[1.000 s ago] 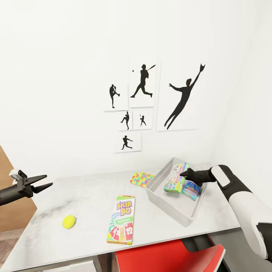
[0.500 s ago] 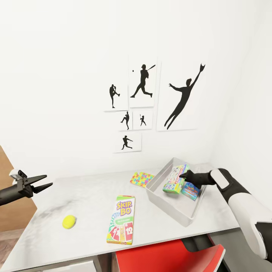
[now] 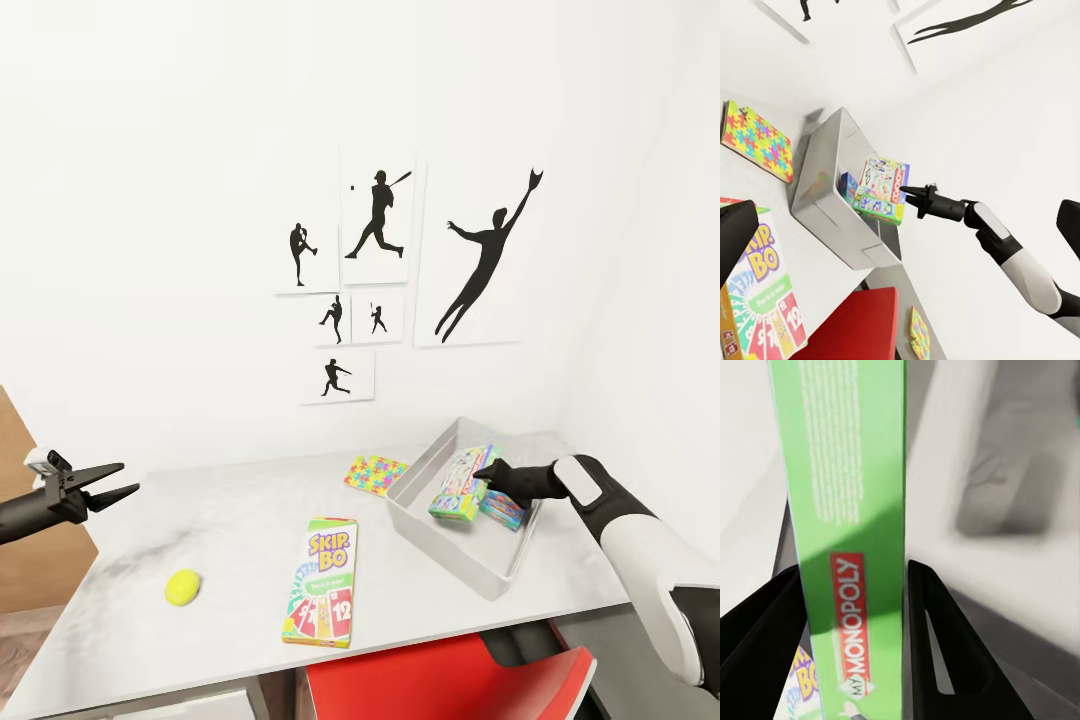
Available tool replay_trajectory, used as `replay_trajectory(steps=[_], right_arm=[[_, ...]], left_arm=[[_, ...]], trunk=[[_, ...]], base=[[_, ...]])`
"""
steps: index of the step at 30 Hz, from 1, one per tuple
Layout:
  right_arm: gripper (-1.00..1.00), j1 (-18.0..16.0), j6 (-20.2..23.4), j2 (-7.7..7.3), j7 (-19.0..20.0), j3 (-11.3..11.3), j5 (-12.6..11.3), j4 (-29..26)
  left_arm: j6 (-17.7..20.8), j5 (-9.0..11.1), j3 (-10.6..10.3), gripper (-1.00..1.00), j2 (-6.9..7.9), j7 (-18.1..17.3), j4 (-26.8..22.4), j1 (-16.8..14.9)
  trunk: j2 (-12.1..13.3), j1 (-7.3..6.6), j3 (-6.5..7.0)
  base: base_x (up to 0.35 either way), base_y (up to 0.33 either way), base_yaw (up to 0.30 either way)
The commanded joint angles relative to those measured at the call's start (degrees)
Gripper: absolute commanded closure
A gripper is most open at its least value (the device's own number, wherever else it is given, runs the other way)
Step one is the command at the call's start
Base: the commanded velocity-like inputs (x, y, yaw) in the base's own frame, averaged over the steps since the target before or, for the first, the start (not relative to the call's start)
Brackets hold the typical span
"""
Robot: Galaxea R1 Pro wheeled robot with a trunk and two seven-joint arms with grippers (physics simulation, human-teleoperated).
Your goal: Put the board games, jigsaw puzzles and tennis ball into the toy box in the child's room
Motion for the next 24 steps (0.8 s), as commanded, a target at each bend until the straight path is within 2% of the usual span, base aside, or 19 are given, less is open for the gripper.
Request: replay_trajectory(steps=[1,4,12,24], right_arm=[[1.00,-0.1,0.1,-0.04,0.5,0.1,0.4,0.0],[1.00,-0.1,0.1,-0.03,0.5,-0.1,0.4,0.0],[1.00,-0.1,0.1,0.06,0.5,-3.2,0.4,0.0],[1.00,-0.1,-1.3,0.38,0.6,-3.6,0.4,0.2]], left_arm=[[0.6,0.0,0.0,-1.00,0.01,-0.2,0.0,0.0],[0.6,0.0,0.0,-1.00,0.01,-0.2,0.0,0.0],[0.6,0.0,0.0,-1.00,0.01,-0.2,0.0,0.0],[0.6,0.0,0.0,-1.00,0.10,-0.2,0.0,0.0]], trunk=[[-0.1,0.04,-0.14],[-0.1,0.04,-0.14],[-0.1,0.04,-0.14],[-0.1,0.04,-0.14]], base=[[0.000,0.000,0.000],[0.000,0.000,0.000],[0.000,0.000,0.000],[0.000,0.000,0.000]])
